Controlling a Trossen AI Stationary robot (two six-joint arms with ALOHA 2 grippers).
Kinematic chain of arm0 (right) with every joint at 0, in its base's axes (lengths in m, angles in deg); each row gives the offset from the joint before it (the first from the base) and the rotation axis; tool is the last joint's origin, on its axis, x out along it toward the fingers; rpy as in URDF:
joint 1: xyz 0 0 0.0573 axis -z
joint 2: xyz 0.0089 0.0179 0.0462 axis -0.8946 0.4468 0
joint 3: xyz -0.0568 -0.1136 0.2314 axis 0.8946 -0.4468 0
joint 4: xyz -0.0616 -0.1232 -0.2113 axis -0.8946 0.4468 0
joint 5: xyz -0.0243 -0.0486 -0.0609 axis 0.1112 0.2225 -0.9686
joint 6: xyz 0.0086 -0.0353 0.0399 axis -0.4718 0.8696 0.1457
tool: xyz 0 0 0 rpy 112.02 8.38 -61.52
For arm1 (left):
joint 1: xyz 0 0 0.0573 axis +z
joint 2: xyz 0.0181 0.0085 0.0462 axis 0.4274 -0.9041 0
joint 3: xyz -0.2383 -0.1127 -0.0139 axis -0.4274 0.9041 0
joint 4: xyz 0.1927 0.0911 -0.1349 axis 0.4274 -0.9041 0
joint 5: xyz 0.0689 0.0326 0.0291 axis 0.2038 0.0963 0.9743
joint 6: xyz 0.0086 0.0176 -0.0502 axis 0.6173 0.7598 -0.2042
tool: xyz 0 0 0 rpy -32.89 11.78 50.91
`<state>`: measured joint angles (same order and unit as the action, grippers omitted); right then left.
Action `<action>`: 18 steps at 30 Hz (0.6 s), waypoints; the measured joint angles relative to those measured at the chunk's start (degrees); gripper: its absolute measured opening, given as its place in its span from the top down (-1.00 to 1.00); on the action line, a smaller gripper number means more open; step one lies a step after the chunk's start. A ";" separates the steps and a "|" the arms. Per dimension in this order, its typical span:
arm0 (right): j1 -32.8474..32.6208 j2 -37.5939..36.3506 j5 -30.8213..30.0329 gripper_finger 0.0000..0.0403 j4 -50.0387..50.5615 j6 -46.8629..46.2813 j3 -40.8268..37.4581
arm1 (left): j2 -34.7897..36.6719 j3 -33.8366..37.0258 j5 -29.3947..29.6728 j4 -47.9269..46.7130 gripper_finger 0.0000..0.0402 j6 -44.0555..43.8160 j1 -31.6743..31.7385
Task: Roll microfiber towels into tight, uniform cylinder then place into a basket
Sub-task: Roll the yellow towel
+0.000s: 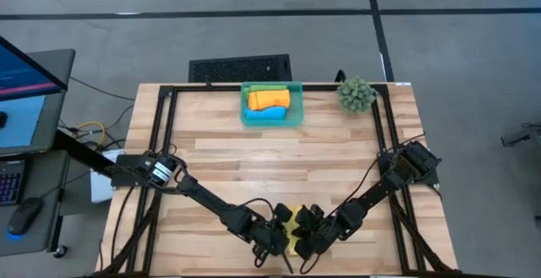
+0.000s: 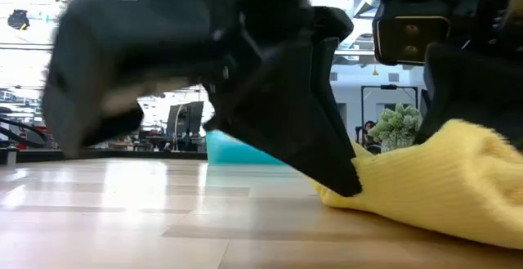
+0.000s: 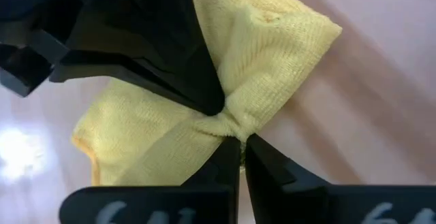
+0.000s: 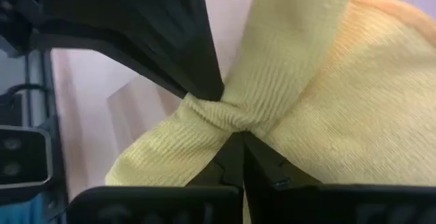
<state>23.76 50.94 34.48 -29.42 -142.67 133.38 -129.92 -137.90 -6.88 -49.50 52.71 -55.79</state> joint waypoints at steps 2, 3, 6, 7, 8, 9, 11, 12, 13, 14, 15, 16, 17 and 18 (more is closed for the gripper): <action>-0.01 0.02 0.80 0.87 -0.26 0.03 0.00 | -0.01 -1.30 -2.29 -1.66 0.99 -0.96 0.33; -0.02 0.02 0.80 0.86 -0.24 0.35 0.00 | -0.01 -2.01 -3.07 -2.55 0.99 -1.02 0.41; -0.02 0.04 0.82 0.82 -0.27 3.26 0.00 | 0.07 -3.07 -4.01 -4.13 0.99 -0.53 0.41; -0.02 0.04 0.87 0.79 -0.28 4.33 -0.02 | 0.07 -3.07 -4.13 -4.23 0.99 -0.50 0.36; -0.02 0.07 0.95 0.76 -0.28 4.92 -0.02 | 0.07 -3.07 -4.27 -4.25 0.99 -0.52 0.34; -0.02 0.07 0.99 0.72 -0.27 5.15 -0.02 | 0.07 -3.07 -4.33 -4.33 0.99 -0.52 0.34; -0.03 0.07 0.98 0.63 -0.28 6.41 -0.02 | 0.15 -3.11 -4.39 -4.48 0.99 -0.48 0.36; -0.02 0.07 0.98 0.58 -0.32 6.97 -0.02 | 0.16 -3.12 -4.39 -4.61 0.99 -0.39 0.35; -0.02 0.07 1.11 0.53 -0.42 7.11 -0.02 | 0.16 -3.14 -4.39 -4.81 0.99 -0.39 0.34; -0.02 0.07 1.63 0.48 -0.58 7.10 -0.02 | 0.18 -3.14 -4.39 -5.00 0.99 -0.39 0.34; 0.00 -0.07 2.37 0.44 -0.70 7.09 -0.03 | 0.18 -3.14 -4.39 -5.12 0.99 -0.39 0.38; 0.06 -0.40 2.96 0.41 -0.66 7.08 -0.07 | 0.18 -3.14 -4.39 -5.13 0.99 -0.41 0.38; -0.10 -0.69 3.12 0.38 -0.43 7.05 -0.11 | 0.20 -3.14 -4.46 -5.17 0.99 -0.41 0.38; -0.44 -0.88 3.02 0.36 -0.39 7.05 -0.13 | 0.25 -3.14 -4.87 -5.28 0.99 -0.41 0.38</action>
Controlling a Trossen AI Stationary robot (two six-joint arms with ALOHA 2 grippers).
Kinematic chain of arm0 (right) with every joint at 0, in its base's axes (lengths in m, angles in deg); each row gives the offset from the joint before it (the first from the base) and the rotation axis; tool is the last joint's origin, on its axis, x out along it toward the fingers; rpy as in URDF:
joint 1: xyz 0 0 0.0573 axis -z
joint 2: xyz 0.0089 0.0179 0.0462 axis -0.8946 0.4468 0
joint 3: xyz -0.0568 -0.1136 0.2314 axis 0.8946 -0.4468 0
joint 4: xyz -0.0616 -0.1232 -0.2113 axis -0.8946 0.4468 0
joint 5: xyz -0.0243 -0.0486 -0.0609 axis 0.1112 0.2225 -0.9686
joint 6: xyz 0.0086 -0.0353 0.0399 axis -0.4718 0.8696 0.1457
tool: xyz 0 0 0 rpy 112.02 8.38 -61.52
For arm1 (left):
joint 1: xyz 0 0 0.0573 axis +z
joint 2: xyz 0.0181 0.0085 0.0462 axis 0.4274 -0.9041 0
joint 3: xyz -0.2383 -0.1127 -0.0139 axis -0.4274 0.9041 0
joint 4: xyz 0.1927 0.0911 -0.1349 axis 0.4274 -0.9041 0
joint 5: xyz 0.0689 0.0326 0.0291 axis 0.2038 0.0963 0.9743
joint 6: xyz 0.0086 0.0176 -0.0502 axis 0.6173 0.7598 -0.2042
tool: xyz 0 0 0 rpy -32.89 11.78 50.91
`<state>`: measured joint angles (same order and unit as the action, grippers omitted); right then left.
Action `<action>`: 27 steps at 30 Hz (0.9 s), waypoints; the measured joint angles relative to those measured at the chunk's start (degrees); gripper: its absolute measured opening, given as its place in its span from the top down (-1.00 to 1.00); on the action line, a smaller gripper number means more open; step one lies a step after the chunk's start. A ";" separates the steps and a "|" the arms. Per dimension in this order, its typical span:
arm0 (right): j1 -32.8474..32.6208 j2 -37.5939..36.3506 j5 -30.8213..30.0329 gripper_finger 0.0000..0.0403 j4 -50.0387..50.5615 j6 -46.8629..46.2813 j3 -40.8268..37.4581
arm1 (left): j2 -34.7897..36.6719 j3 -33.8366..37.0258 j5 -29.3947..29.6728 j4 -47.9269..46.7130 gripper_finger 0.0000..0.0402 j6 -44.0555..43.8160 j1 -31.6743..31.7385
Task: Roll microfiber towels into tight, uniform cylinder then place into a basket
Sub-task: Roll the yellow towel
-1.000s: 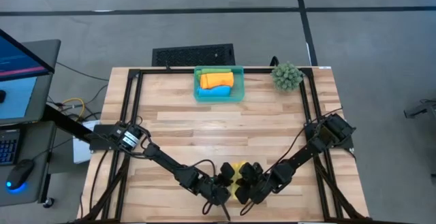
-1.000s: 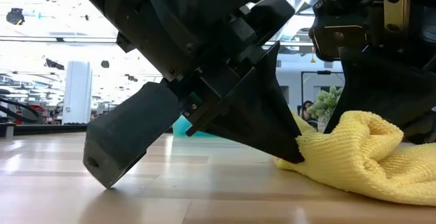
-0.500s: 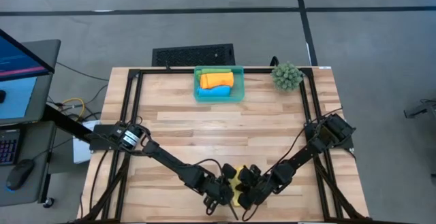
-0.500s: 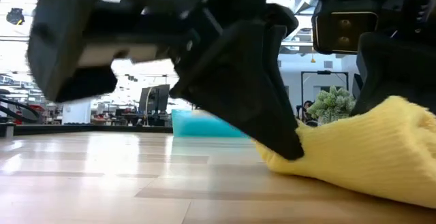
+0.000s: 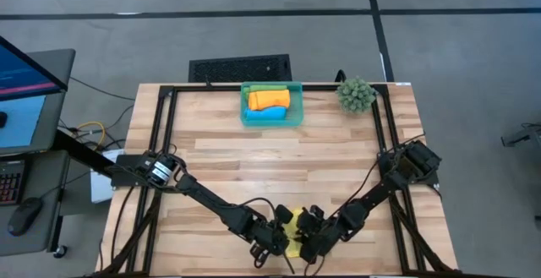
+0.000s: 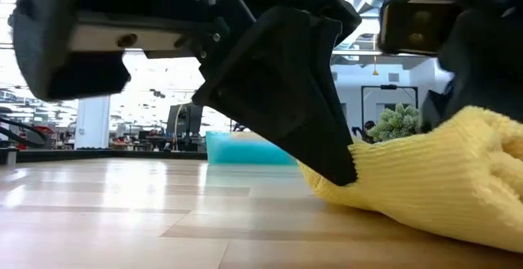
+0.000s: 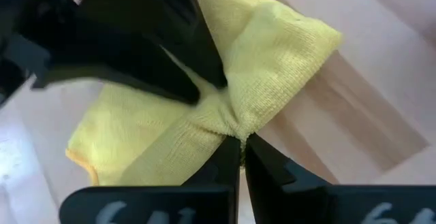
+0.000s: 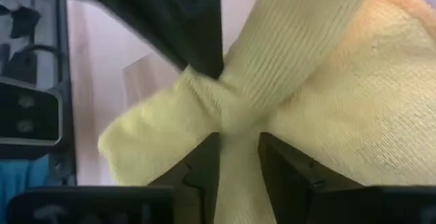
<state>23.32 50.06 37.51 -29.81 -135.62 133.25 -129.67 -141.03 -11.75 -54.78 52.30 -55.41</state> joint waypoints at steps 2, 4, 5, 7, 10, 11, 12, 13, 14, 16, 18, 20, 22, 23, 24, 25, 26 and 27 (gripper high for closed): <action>-1.08 -1.22 -0.94 0.34 1.47 0.00 -0.13 | 0.06 -0.02 -1.38 -0.19 0.99 -0.17 0.05; -2.40 -3.12 -3.51 0.34 2.87 0.00 -0.14 | 0.08 -0.02 -2.97 -0.46 0.99 -1.39 0.14; -3.14 -4.01 -5.08 0.35 3.99 0.01 -0.09 | 0.08 -0.02 -3.17 -0.46 0.99 -2.15 0.24; -4.82 -5.32 -9.12 0.37 6.24 0.48 -0.11 | 0.10 -0.02 -3.18 -0.44 0.99 -3.55 0.29; -7.21 -6.88 -13.54 0.40 7.64 2.72 -0.11 | 0.10 -0.02 -3.19 -0.44 0.99 -6.70 0.67; -8.07 -7.21 -14.72 0.40 7.47 4.43 -0.10 | 0.10 -0.02 -3.19 -0.42 0.99 -8.33 0.84; -8.89 -7.25 -15.81 0.40 6.94 6.01 -0.07 | 0.13 -0.02 -3.19 -0.40 0.99 -10.51 1.05; -9.66 -7.20 -16.73 0.40 6.59 7.58 -0.07 | 0.13 -0.02 -3.23 -0.40 0.99 -12.96 1.29; -10.37 -7.17 -17.53 0.40 6.34 9.02 -0.07 | 0.13 -0.02 -3.29 -0.40 0.99 -15.37 1.57; -11.45 -7.04 -17.73 0.39 5.19 10.78 -0.05 | 0.13 -0.02 -4.94 -0.38 0.99 -19.01 2.26; -12.05 -7.00 -17.76 0.39 5.00 11.00 -0.06 | 0.13 -0.02 -8.09 -0.34 0.99 -21.69 2.92; -12.56 -6.95 -18.14 0.40 3.52 11.69 -0.07 | 0.13 -0.02 -10.45 -0.33 0.99 -24.32 3.61; -13.45 -6.95 -19.34 0.40 0.79 14.25 -0.04 | 0.13 -0.02 -11.79 -0.32 0.99 -26.83 4.09; -14.00 -6.95 -20.31 0.41 -0.60 15.68 -0.04 | 0.13 -0.02 -12.32 -0.31 0.99 -27.94 4.29; -14.64 -6.95 -21.52 0.42 -1.97 17.29 -0.04 | 0.13 -0.02 -12.74 -0.29 0.99 -28.98 4.53; -15.25 -6.95 -22.94 0.42 -3.32 19.00 -0.04 | 0.13 -0.02 -13.01 -0.29 0.99 -30.33 4.71; -15.83 -6.95 -24.43 0.43 -4.60 20.93 -0.04 | 0.13 -0.02 -13.08 -0.30 0.99 -31.76 4.86; -16.37 -6.95 -25.64 0.43 -5.65 22.90 -0.04 | 0.13 -0.04 -13.09 -0.31 0.99 -33.27 5.04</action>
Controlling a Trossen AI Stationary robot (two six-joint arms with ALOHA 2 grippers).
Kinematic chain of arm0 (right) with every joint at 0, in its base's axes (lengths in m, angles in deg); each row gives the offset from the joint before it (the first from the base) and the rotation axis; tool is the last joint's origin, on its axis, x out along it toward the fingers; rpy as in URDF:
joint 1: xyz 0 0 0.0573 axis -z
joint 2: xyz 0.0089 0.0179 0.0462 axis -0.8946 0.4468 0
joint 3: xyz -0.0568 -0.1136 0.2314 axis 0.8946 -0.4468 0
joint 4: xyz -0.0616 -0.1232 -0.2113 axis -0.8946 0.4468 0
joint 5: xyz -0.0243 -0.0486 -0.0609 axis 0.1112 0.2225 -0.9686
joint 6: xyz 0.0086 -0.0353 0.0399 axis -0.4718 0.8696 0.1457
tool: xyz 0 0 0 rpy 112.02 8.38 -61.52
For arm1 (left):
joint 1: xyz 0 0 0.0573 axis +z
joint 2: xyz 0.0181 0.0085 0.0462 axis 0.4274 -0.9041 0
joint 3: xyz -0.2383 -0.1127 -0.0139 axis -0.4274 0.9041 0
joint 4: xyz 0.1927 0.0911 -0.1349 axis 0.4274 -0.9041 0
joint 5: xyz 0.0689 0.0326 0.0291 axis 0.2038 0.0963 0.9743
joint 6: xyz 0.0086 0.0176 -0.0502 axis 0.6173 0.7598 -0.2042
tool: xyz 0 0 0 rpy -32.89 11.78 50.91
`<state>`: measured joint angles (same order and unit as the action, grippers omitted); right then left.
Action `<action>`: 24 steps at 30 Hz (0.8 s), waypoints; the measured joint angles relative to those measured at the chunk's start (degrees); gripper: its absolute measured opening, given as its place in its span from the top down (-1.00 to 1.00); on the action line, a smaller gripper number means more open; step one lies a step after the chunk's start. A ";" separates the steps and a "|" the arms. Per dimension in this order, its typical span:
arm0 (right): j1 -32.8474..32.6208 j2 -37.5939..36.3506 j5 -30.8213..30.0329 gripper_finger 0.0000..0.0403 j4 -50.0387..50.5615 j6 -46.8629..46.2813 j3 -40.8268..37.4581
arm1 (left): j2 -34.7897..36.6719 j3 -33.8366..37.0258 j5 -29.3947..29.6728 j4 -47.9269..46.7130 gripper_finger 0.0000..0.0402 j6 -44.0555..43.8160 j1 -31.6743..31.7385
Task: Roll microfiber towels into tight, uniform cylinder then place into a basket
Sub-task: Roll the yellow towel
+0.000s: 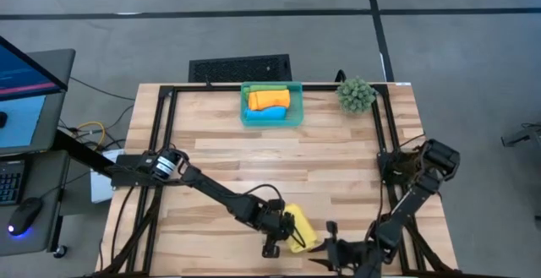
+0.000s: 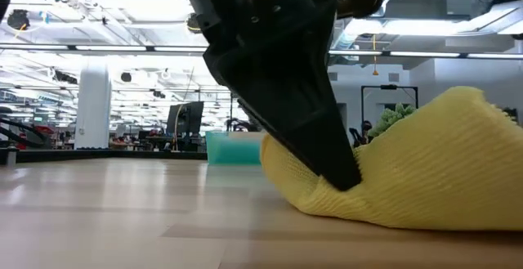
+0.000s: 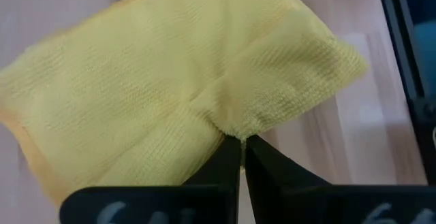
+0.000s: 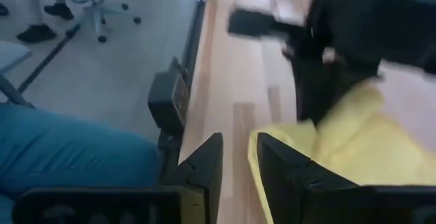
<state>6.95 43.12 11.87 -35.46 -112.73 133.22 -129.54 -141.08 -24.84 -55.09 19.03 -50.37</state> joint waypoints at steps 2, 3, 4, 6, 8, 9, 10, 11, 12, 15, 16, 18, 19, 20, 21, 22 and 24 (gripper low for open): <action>-0.72 0.00 -1.73 0.45 -1.02 3.85 0.04 | 0.00 0.00 -0.01 0.00 0.99 -2.64 0.25; -0.90 0.00 -2.29 0.45 -1.10 5.61 0.04 | 0.00 0.00 0.01 0.00 0.99 -3.56 0.35; -0.90 0.00 -2.62 0.46 -1.04 7.78 0.04 | 0.00 0.00 -0.01 0.00 0.99 -4.17 0.49; -0.68 0.00 -2.26 0.46 -0.94 11.07 0.04 | 0.00 0.00 -0.39 0.00 0.99 -5.27 0.82; 0.24 0.00 -0.88 0.46 -0.63 13.52 0.06 | 0.00 0.00 -2.15 -0.04 0.99 -6.87 1.39; 0.95 0.00 -0.11 0.46 -0.55 14.20 0.06 | 0.00 -0.02 -3.16 -0.12 0.99 -7.60 1.64; 1.70 0.00 0.62 0.46 -0.60 14.41 0.06 | 0.00 -0.02 -4.02 -0.23 0.99 -8.28 1.83; 2.48 0.00 1.49 0.46 -0.60 14.44 0.08 | 0.00 -0.02 -4.60 -0.42 0.99 -8.87 2.05; 3.24 0.00 2.70 0.45 -0.59 14.38 0.08 | 0.00 -0.02 -4.73 -0.68 0.99 -9.43 2.16; 5.59 0.00 8.01 0.39 0.31 13.69 0.08 | 0.00 -0.02 -4.75 -1.18 0.99 -11.08 2.37; 6.28 0.00 9.80 0.35 0.66 13.65 0.08 | 0.00 -0.02 -4.70 -1.19 0.99 -11.37 2.46; 7.37 0.00 12.59 0.27 1.01 13.73 0.08 | 0.00 -0.02 -4.02 -1.20 0.99 -11.83 2.54; 7.79 0.00 13.55 0.22 1.12 14.16 0.08 | 0.00 -0.02 -3.52 -1.19 0.99 -11.95 2.55; 8.12 0.00 14.07 0.17 1.14 14.86 0.08 | 0.00 -0.02 -2.90 -1.17 0.99 -12.25 2.55; 8.39 0.00 14.33 0.12 1.24 15.37 0.08 | 0.00 -0.02 -2.37 -1.09 0.99 -12.57 2.57; 8.62 0.00 14.38 0.07 1.52 16.04 0.10 | 0.00 -0.02 -2.05 -0.97 0.99 -12.74 2.57; 8.74 0.00 14.34 -0.02 2.69 16.98 0.10 | 0.00 -0.02 -1.88 -0.89 0.99 -12.76 2.57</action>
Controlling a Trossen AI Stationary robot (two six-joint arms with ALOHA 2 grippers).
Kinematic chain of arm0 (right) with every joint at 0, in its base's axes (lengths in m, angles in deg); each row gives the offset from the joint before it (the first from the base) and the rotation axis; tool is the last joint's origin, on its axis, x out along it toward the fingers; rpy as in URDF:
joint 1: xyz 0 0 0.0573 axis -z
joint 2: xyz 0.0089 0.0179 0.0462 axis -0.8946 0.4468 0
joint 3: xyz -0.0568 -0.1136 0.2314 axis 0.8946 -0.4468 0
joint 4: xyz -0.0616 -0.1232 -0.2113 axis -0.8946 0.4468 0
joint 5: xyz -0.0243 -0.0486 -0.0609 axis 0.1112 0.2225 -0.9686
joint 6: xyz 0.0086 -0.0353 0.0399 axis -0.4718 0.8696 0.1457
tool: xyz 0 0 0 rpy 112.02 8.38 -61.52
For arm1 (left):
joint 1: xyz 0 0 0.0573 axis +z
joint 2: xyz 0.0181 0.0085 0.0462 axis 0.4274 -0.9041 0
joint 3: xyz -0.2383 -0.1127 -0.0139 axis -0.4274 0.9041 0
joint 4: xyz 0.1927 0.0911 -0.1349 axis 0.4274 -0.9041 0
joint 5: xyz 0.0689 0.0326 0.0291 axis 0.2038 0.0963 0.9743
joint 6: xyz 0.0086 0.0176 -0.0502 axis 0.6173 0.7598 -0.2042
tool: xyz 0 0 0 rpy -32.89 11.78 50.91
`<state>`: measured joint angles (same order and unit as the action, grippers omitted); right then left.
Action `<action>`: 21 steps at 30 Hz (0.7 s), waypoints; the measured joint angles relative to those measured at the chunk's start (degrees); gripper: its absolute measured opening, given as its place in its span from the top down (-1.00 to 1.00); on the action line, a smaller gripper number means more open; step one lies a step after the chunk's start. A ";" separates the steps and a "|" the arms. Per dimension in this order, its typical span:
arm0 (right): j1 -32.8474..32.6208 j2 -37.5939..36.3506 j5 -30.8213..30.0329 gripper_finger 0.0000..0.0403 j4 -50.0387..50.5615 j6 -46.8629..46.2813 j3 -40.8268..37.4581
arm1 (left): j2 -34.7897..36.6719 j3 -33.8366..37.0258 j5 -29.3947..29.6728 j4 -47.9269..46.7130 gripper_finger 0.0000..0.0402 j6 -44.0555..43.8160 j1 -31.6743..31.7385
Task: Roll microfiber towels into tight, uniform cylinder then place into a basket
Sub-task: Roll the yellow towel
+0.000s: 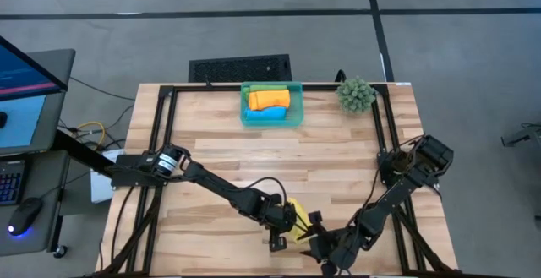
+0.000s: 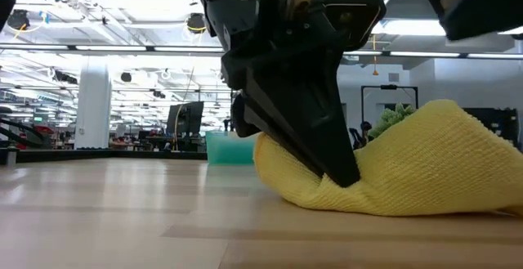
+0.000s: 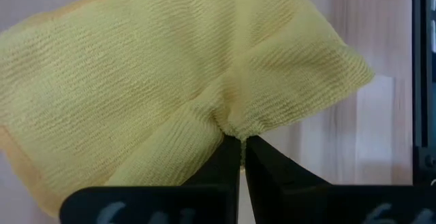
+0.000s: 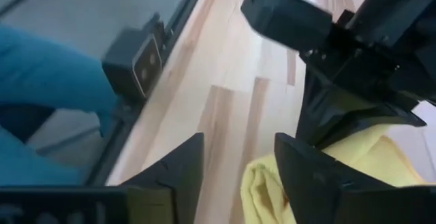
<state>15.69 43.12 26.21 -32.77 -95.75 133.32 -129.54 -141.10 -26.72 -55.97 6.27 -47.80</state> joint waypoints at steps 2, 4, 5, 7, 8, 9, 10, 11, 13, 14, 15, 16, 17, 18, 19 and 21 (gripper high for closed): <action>0.00 0.00 -0.31 -0.08 1.15 1.01 0.00 | 0.00 0.00 0.00 0.01 0.99 -0.02 0.00; 0.06 0.00 -0.50 -0.11 1.95 1.51 0.00 | 0.00 0.00 0.02 0.24 0.99 0.00 0.00; 0.22 0.00 -0.50 -0.11 2.33 1.51 0.00 | 0.00 0.00 0.03 0.52 0.99 -0.01 0.00; 0.60 0.00 -0.57 -0.11 2.68 1.53 -0.02 | 0.00 0.00 0.02 1.35 0.99 0.00 0.00; 0.80 0.00 -0.63 -0.11 2.64 1.52 0.00 | 0.00 0.00 0.02 1.86 0.99 0.00 0.00; 1.07 0.00 -0.63 -0.10 2.60 1.51 0.00 | 0.00 0.00 0.02 2.14 0.99 0.00 0.00; 1.34 0.00 -0.63 -0.09 2.59 1.51 0.00 | 0.00 0.00 0.02 2.21 0.99 0.00 0.00; 1.54 0.00 -0.62 -0.08 2.77 1.51 -0.02 | 0.00 0.00 0.00 2.36 0.99 0.04 0.00; 1.90 0.00 -0.63 -0.06 3.73 1.07 0.00 | 0.00 0.00 0.01 2.53 0.99 0.19 0.00; 2.01 0.00 -0.57 -0.05 4.34 0.48 -0.02 | 0.00 0.00 0.00 2.57 0.99 0.18 0.00; 2.07 0.00 -0.49 -0.04 4.82 -0.39 -0.02 | 0.00 0.00 0.00 2.57 0.99 0.20 0.00; 2.05 0.00 -0.40 -0.04 5.31 -1.37 -0.01 | 0.00 0.00 0.00 2.55 0.99 0.22 0.00; 2.05 0.00 -0.40 -0.03 5.91 -2.31 -0.01 | 0.00 0.00 0.00 2.55 0.99 0.24 0.02; 2.04 0.02 -0.39 -0.02 6.67 -3.18 -0.02 | 0.00 0.00 0.00 2.59 0.99 0.28 0.02; 2.03 0.44 -0.41 -0.01 6.98 -3.99 -0.01 | 0.00 0.00 0.00 2.61 0.99 0.32 0.01; 2.03 1.77 -0.39 0.00 6.72 -5.01 0.01 | 0.00 0.00 0.00 2.61 0.99 0.44 0.02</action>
<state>17.72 44.88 25.82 -26.05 -100.76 133.33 -129.54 -141.10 -26.72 -53.36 6.71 -47.78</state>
